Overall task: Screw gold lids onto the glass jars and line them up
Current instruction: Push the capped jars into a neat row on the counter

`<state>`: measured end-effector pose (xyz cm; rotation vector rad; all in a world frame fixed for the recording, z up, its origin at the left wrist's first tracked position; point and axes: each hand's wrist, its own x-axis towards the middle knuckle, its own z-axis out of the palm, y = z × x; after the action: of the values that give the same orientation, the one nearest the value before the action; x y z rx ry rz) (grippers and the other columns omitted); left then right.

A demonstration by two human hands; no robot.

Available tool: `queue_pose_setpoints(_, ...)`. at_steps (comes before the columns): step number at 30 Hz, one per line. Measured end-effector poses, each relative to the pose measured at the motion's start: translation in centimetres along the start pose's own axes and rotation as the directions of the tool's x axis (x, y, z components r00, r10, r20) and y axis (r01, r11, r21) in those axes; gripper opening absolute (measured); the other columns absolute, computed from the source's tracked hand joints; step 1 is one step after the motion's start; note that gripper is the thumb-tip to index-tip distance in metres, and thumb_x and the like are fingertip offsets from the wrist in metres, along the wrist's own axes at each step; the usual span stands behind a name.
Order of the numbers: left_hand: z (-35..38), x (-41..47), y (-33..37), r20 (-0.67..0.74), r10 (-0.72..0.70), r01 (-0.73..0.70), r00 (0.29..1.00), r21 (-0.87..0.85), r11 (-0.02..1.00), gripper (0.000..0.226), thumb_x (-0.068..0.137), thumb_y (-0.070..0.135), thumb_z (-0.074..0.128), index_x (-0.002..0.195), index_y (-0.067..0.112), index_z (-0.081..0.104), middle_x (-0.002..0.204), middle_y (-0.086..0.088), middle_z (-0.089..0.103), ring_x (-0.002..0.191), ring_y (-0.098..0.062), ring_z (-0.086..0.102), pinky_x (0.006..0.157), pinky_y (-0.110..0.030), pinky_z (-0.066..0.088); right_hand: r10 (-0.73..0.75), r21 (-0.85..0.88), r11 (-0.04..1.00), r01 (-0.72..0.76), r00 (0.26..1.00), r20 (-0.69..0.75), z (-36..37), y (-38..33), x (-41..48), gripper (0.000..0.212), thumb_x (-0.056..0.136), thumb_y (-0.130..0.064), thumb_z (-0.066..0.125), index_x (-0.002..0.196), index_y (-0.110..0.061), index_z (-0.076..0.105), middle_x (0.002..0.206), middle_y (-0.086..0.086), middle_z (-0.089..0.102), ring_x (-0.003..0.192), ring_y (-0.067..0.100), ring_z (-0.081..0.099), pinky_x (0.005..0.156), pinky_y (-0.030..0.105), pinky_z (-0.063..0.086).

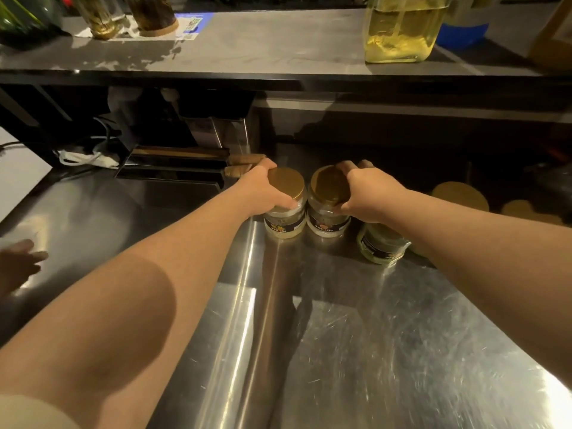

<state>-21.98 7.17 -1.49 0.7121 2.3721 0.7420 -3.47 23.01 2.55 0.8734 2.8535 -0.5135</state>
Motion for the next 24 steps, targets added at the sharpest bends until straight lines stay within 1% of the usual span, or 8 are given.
queue_pose_setpoints(4,0.1,0.2,0.1,-0.051,-0.002,0.003,0.999,0.006,1.0,0.116,0.078,0.039,0.101,0.169,0.033,0.029,0.141,0.004,0.042,0.121,-0.026,0.053,0.095,-0.041,0.057,0.009,0.002,1.0,-0.009,1.0,0.006,0.2,0.0,0.1,0.098,0.084,-0.038,0.089,0.162,-0.025,0.031,0.149,0.015,0.047,0.122,0.034,0.061,0.094,0.041,0.059)
queue_pose_setpoints(7,0.2,0.4,0.1,-0.058,-0.007,0.007,0.998,0.01,1.0,0.118,0.079,0.039,0.1,0.171,0.036,0.026,0.162,-0.004,0.04,0.137,-0.034,0.053,0.104,-0.047,0.056,0.007,0.013,1.0,-0.008,1.0,0.02,0.0,0.2,0.3,0.099,0.084,-0.037,0.089,0.162,-0.027,0.03,0.148,0.014,0.049,0.125,0.033,0.059,0.096,0.04,0.058)
queue_pose_setpoints(11,0.1,0.6,0.4,-0.019,-0.032,0.033,0.999,0.052,0.998,0.122,0.081,0.04,0.098,0.173,0.039,0.019,0.174,-0.008,0.032,0.149,-0.04,0.047,0.112,-0.052,0.052,0.008,0.053,0.998,-0.017,0.988,0.156,-2.0,1.7,0.7,0.104,0.083,-0.04,0.089,0.165,-0.026,0.026,0.149,0.009,0.053,0.128,0.03,0.057,0.092,0.034,0.053)
queue_pose_setpoints(12,0.1,0.5,0.7,-0.024,-0.038,0.041,0.999,0.1,0.994,0.123,0.082,0.042,0.097,0.174,0.04,0.015,0.178,-0.01,0.025,0.154,-0.044,0.04,0.116,-0.055,0.048,0.023,0.022,0.999,-0.029,0.978,0.205,-2.7,2.4,0.4,0.107,0.081,-0.044,0.09,0.165,-0.027,0.026,0.15,0.009,0.052,0.129,0.031,0.056,0.093,0.036,0.052)
queue_pose_setpoints(14,0.5,0.1,1.7,-0.074,0.024,-0.003,0.997,0.279,0.96,0.127,0.081,0.052,0.093,0.175,0.04,0.008,0.182,-0.01,0.012,0.163,-0.05,0.02,0.124,-0.064,0.036,0.109,-0.155,0.986,-0.07,0.958,0.264,-3.4,3.9,-0.5,0.118,0.073,-0.061,0.088,0.166,-0.033,0.021,0.159,0.01,0.045,0.141,0.037,0.047,0.109,0.05,0.045)
queue_pose_setpoints(17,2.2,-0.8,4.3,-0.07,0.222,-0.155,0.973,0.516,0.842,0.125,0.08,0.07,0.084,0.174,0.043,0.006,0.184,-0.007,0.005,0.167,-0.048,0.003,0.129,-0.072,0.013,0.199,-0.439,0.897,-0.059,0.939,0.282,-3.0,5.5,-1.8,0.136,0.062,-0.081,0.081,0.168,-0.038,0.008,0.169,0.011,0.029,0.154,0.042,0.028,0.124,0.058,0.019)
queue_pose_setpoints(20,4.1,-1.1,6.3,0.058,0.211,-0.206,0.976,0.565,0.799,0.122,0.084,0.067,0.079,0.174,0.047,-0.002,0.186,-0.008,-0.007,0.168,-0.044,-0.013,0.127,-0.076,-0.002,0.192,-0.416,0.908,-0.049,0.931,0.311,-2.6,6.2,-1.7,0.133,0.062,-0.074,0.082,0.167,-0.039,0.008,0.162,0.01,0.034,0.15,0.039,0.033,0.123,0.057,0.017)
queue_pose_setpoints(24,5.2,-1.1,6.4,0.151,0.133,-0.197,0.98,0.605,0.771,0.122,0.091,0.051,0.077,0.172,0.048,-0.014,0.185,-0.009,-0.015,0.166,-0.043,-0.026,0.125,-0.08,-0.012,0.187,-0.294,0.95,-0.105,0.946,0.265,-2.9,6.5,-0.7,0.12,0.071,-0.073,0.077,0.165,-0.032,0.015,0.153,0.01,0.039,0.147,0.036,0.034,0.124,0.057,0.013)
